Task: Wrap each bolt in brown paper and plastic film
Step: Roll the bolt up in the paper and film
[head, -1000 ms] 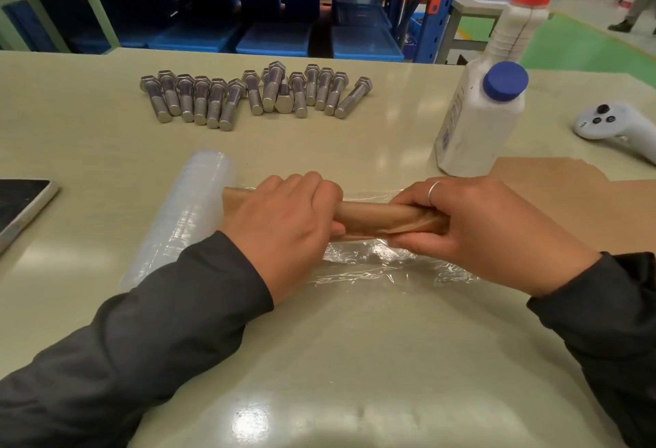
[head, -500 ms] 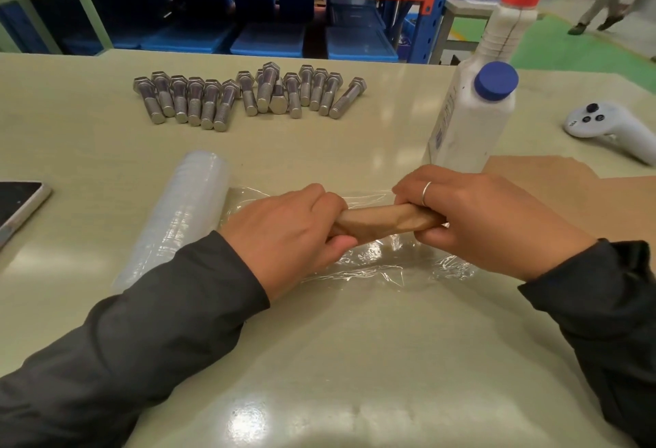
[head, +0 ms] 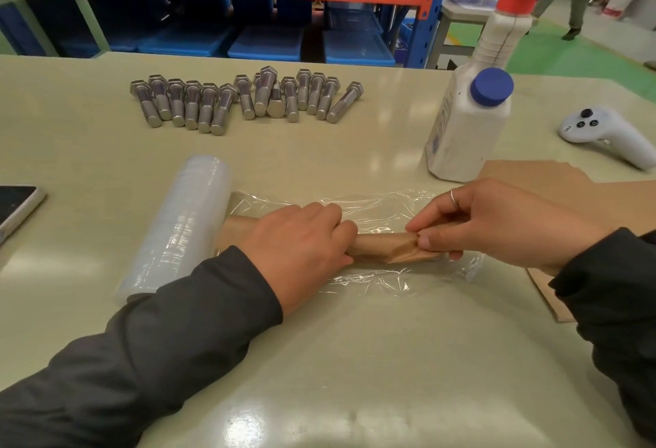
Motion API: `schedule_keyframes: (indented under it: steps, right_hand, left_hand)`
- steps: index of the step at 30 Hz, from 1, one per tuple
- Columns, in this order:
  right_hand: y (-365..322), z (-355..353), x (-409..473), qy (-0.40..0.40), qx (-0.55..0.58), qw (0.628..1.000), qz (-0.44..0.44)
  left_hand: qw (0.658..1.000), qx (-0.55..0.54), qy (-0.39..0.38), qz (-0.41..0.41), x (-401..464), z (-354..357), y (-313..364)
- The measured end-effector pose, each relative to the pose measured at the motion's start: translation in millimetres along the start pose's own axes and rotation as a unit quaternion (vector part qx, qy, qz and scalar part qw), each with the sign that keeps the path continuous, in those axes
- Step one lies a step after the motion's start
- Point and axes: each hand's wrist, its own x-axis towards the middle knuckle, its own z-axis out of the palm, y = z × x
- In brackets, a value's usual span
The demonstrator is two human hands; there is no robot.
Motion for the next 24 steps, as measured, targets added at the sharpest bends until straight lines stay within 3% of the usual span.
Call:
schedule_keyframes:
  steps: [6, 12, 14, 19, 23, 24]
  right_hand:
    - [-6.9, 13.9, 3.9, 0.113, 0.075, 0.991, -0.019]
    - [-11.0, 10.5, -1.2, 0.018, 0.098, 0.995, -0.005]
    - [-12.0, 12.8, -2.1, 0.031, 0.063, 0.997, -0.024]
    - [-18.5, 32.0, -6.7, 0.151, -0.119, 0.979, -0.064]
    - [-24.8, 37.6, -6.8, 0.156, -0.268, 0.947, -0.084]
    - [-25.0, 37.2, -6.1, 0.153, -0.278, 0.944, -0.088]
  left_hand:
    - [1.000, 0.001, -0.023, 0.004, 0.5, 1.4, 2.1]
    - [1.000, 0.006, -0.023, 0.002, 0.5, 1.7, 2.0]
    - [0.999, 0.001, -0.032, 0.001, 1.6, -0.1, 2.0]
    - [0.998, -0.036, -0.046, -0.021, 1.5, -2.5, 4.0]
    - [0.985, 0.020, -0.139, -0.102, -2.2, -20.6, -4.3]
    - [0.989, 0.028, -0.108, -0.094, -5.1, -30.9, -8.4]
